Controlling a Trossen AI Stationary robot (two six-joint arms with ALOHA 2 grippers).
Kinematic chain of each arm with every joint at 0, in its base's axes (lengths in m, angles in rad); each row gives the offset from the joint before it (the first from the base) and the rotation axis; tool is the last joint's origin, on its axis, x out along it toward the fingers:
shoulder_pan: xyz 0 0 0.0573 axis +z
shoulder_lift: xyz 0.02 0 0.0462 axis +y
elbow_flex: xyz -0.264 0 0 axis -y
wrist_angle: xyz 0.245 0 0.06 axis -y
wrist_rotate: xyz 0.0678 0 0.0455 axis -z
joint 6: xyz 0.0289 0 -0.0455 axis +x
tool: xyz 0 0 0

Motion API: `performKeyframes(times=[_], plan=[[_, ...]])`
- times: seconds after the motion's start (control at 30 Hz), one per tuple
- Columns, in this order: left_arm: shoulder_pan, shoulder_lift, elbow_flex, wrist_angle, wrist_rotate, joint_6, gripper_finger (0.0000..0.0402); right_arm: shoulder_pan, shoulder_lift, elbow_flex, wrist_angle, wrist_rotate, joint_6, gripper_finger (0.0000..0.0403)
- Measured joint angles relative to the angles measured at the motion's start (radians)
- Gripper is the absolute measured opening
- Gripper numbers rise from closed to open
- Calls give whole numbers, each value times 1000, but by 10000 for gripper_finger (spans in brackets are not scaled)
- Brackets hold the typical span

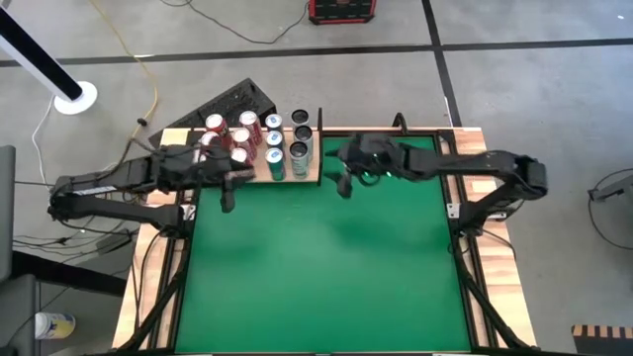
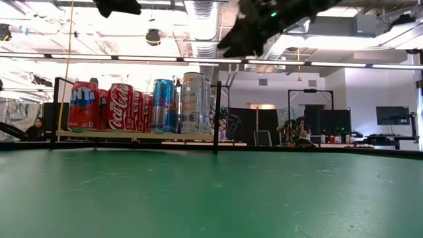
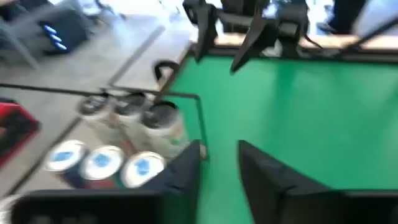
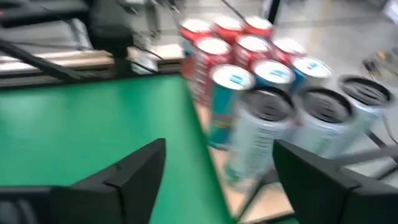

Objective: Place canned beverage on shelf
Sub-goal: Adjust the white and yellow soda can on the shelf

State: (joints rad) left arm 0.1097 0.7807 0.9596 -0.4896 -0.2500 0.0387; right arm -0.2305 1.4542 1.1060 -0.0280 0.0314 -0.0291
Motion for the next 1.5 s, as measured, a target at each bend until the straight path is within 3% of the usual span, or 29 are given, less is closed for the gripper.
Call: performKeyframes(times=[0.13,0.3,0.37,0.67,1.5], plan=[[0,-84,0,-21,-49,28,13,-77,100,145,-158,-1,-23,216],[0,-166,1,-74,-51,28,2,-150,203,252,-242,-6,-25,55],[0,-187,1,-91,-51,35,1,-164,230,267,-237,-6,-39,19],[0,-204,1,-107,-50,86,0,-171,288,303,-178,4,-40,16],[0,-204,1,-127,-45,84,0,-223,302,299,-124,18,-32,16]])
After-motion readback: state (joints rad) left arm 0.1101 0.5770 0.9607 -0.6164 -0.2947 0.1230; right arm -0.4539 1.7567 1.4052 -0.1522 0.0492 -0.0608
